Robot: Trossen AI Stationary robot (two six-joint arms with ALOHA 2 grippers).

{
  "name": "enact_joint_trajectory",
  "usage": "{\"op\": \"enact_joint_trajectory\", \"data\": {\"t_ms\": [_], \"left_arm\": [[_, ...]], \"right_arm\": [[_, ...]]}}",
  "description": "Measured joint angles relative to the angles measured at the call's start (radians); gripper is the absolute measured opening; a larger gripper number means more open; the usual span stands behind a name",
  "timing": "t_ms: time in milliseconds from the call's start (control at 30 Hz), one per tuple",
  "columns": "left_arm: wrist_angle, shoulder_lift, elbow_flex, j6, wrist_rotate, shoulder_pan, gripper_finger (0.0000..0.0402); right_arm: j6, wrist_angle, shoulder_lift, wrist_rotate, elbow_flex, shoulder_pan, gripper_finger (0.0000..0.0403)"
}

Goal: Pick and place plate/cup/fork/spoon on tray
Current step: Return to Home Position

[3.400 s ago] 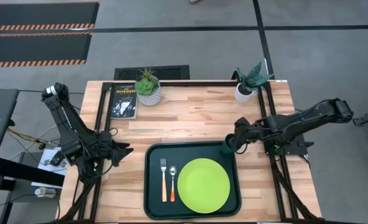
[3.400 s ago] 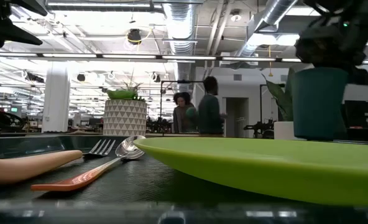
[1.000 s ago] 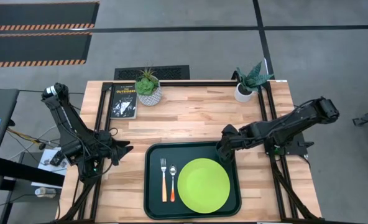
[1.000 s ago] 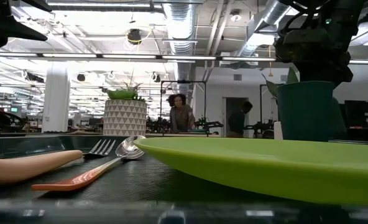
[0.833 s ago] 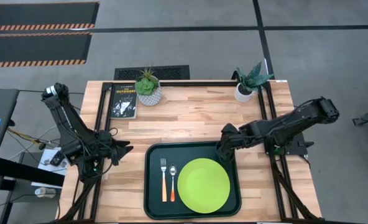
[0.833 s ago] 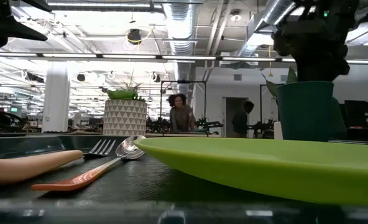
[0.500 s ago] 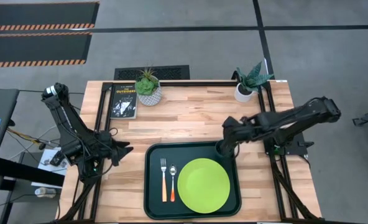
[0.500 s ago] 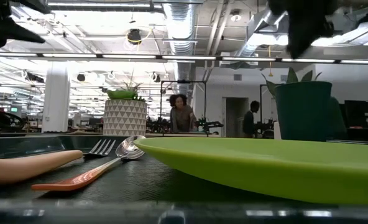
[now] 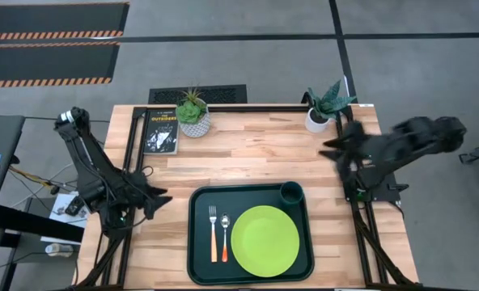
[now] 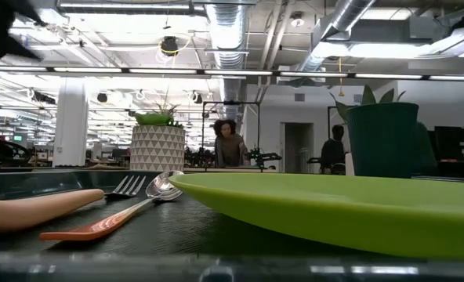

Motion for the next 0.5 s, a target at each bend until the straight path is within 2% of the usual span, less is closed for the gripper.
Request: {"op": "enact_joint_trajectory", "data": {"t_ms": [100, 167, 267, 367, 433, 500], "left_arm": [[0.010, -0.054, 0.034, 0.212, -0.132, -0.008, 0.0229], [0.016, -0.113, 0.059, 0.368, -0.203, -0.021, 0.0229], [0.067, -0.219, 0.084, 0.628, -0.245, -0.044, 0.0229], [0.223, -0.346, 0.103, 0.929, -0.160, -0.058, 0.0229], [0.435, -0.423, 0.100, 1.178, -0.050, -0.060, 0.0229], [0.696, -0.480, 0.080, 1.483, 0.103, -0.059, 0.0229]], "right_arm": [[-0.005, 0.165, -0.146, 0.078, -0.114, 0.034, 0.0186], [-0.030, 0.302, -0.258, 0.083, -0.236, 0.068, 0.0187], [-0.099, 0.552, -0.432, 0.083, -0.439, 0.101, 0.0187], [-0.161, 0.766, -0.585, 0.078, -0.615, 0.101, 0.0184], [-0.197, 0.870, -0.674, 0.051, -0.709, 0.102, 0.0182], [-0.232, 0.972, -0.752, 0.026, -0.777, 0.102, 0.0181]]}}
